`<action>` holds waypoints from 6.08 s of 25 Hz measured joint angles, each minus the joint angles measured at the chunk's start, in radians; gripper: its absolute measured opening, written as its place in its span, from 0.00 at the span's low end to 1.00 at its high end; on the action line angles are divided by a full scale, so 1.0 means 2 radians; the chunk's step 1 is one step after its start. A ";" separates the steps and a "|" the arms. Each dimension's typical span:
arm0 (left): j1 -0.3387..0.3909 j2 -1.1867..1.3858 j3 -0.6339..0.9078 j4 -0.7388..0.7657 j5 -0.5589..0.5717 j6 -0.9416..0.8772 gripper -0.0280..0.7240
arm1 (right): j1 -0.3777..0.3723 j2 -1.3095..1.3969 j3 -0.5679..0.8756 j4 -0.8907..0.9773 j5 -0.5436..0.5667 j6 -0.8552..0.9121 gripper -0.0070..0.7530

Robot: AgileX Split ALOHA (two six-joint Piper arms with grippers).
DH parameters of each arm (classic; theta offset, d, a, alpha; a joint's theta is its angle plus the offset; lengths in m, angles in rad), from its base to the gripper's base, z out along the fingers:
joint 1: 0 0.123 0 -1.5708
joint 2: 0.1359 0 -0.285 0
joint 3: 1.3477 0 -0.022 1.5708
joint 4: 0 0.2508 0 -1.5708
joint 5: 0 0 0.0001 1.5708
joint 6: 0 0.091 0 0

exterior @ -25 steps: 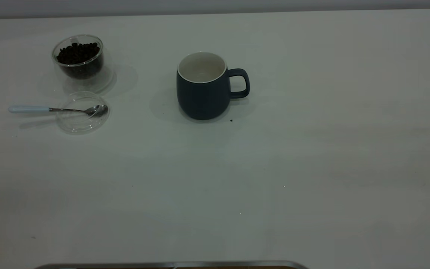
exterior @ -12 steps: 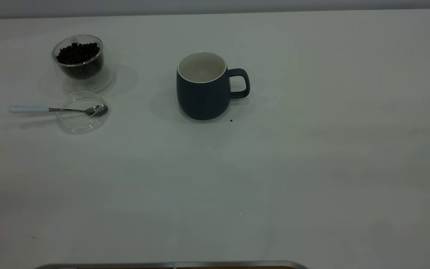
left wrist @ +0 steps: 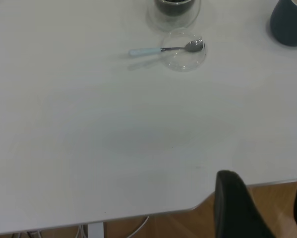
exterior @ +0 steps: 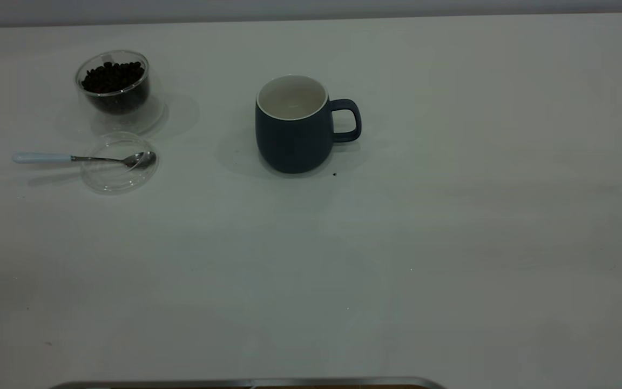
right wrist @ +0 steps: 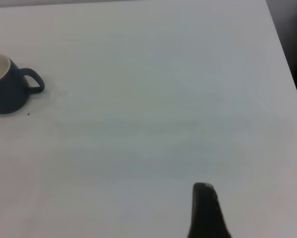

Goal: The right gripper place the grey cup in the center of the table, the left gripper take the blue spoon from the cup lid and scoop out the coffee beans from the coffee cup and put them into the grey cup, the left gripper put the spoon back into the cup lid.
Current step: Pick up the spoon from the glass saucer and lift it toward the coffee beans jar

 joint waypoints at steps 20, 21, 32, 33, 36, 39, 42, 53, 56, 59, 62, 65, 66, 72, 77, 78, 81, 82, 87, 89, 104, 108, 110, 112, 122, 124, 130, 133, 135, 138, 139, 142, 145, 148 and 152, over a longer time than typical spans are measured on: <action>0.000 0.403 -0.216 0.034 -0.017 -0.106 0.52 | 0.000 0.000 0.000 0.000 0.000 0.000 0.71; 0.000 0.434 -0.234 0.049 -0.025 -0.112 0.52 | 0.000 0.000 0.000 0.000 0.000 0.000 0.71; 0.148 0.655 -0.280 0.145 -0.119 -0.151 0.52 | 0.000 0.000 0.000 0.000 0.000 0.000 0.71; 0.171 0.671 -0.280 0.126 -0.135 -0.144 0.52 | 0.000 0.000 0.000 0.000 0.000 0.000 0.71; 0.235 0.714 -0.280 0.056 -0.179 -0.097 0.52 | 0.000 0.000 0.000 0.000 0.000 0.000 0.71; 0.269 0.772 -0.287 -0.030 -0.205 -0.027 0.52 | 0.000 0.000 0.000 0.000 0.000 0.000 0.71; 0.277 0.835 -0.300 -0.097 -0.213 0.030 0.52 | 0.000 0.000 0.000 0.000 0.000 0.000 0.71; 0.277 0.993 -0.334 -0.328 -0.252 0.347 0.52 | 0.000 0.000 0.000 0.000 0.000 0.000 0.71; 0.277 1.027 -0.334 -0.368 -0.247 0.430 0.52 | 0.000 0.000 0.000 0.000 0.000 0.000 0.71; 0.277 1.047 -0.334 -0.392 -0.241 0.509 0.52 | 0.000 0.000 0.000 0.000 0.000 0.000 0.71; 0.277 1.054 -0.334 -0.420 -0.246 0.541 0.55 | 0.000 0.000 0.000 0.000 0.000 0.000 0.71; 0.277 1.066 -0.335 -0.458 -0.251 0.548 0.70 | 0.000 0.000 0.000 0.000 0.000 0.000 0.71; 0.277 1.071 -0.335 -0.465 -0.254 0.549 0.76 | 0.000 0.000 0.000 0.000 0.000 0.000 0.71; 0.277 1.099 -0.335 -0.511 -0.285 0.559 0.92 | 0.000 0.000 0.000 0.000 0.000 0.000 0.71; 0.277 1.122 -0.344 -0.527 -0.276 0.590 0.89 | 0.000 0.000 0.000 0.000 0.000 0.000 0.71; 0.277 1.130 -0.347 -0.528 -0.267 0.593 0.88 | 0.000 0.000 0.000 0.000 0.000 0.000 0.71; 0.277 1.161 -0.363 -0.528 -0.233 0.596 0.85 | 0.000 0.000 0.000 0.000 0.000 0.000 0.71; 0.277 1.171 -0.367 -0.528 -0.226 0.597 0.84 | 0.000 0.000 0.000 0.000 0.000 0.000 0.71; 0.277 1.197 -0.382 -0.530 -0.213 0.611 0.82 | 0.000 0.000 0.000 0.000 0.000 0.000 0.71; 0.276 1.205 -0.383 -0.535 -0.211 0.616 0.82 | 0.000 0.000 0.000 0.000 0.000 0.000 0.71; 0.226 1.222 -0.384 -0.575 -0.219 0.678 0.82 | 0.000 0.000 0.000 0.000 0.000 0.000 0.71; 0.226 1.222 -0.384 -0.574 -0.224 0.676 0.82 | 0.000 0.000 0.000 0.000 0.000 0.000 0.71; 0.226 1.222 -0.384 -0.571 -0.223 0.675 0.82 | 0.000 0.000 0.000 0.000 0.000 0.000 0.71; 0.226 1.222 -0.384 -0.571 -0.215 0.673 0.82 | 0.000 0.000 0.000 0.000 0.000 0.000 0.71; 0.226 1.227 -0.384 -0.571 -0.212 0.664 0.82 | 0.000 0.000 0.000 0.000 0.000 0.000 0.71; 0.226 1.232 -0.384 -0.571 -0.212 0.659 0.82 | 0.000 0.000 0.000 0.000 0.000 0.000 0.71; 0.226 1.238 -0.384 -0.571 -0.212 0.655 0.82 | 0.000 0.000 0.000 0.000 0.000 0.000 0.71; 0.226 1.239 -0.384 -0.571 -0.212 0.654 0.82 | 0.000 0.000 0.000 0.000 0.000 0.000 0.71; 0.226 1.240 -0.384 -0.571 -0.212 0.654 0.80 | 0.000 0.000 0.000 0.000 0.000 0.000 0.71; 0.226 1.240 -0.384 -0.571 -0.211 0.655 0.75 | 0.000 0.000 0.000 0.000 0.000 0.000 0.71; 0.226 1.240 -0.384 -0.571 -0.211 0.654 0.72 | 0.000 0.000 0.000 0.000 0.000 0.000 0.71; 0.226 1.240 -0.384 -0.571 -0.211 0.654 0.64 | 0.000 0.000 0.000 0.000 0.000 0.000 0.71; 0.226 1.240 -0.384 -0.571 -0.211 0.654 0.56 | 0.000 0.000 0.000 0.000 0.000 0.000 0.71; 0.226 1.240 -0.384 -0.571 -0.209 0.654 0.48 | 0.000 0.000 0.000 0.000 0.000 0.000 0.71; 0.226 1.240 -0.384 -0.571 -0.198 0.654 0.40 | 0.000 0.000 0.000 0.000 0.000 0.000 0.71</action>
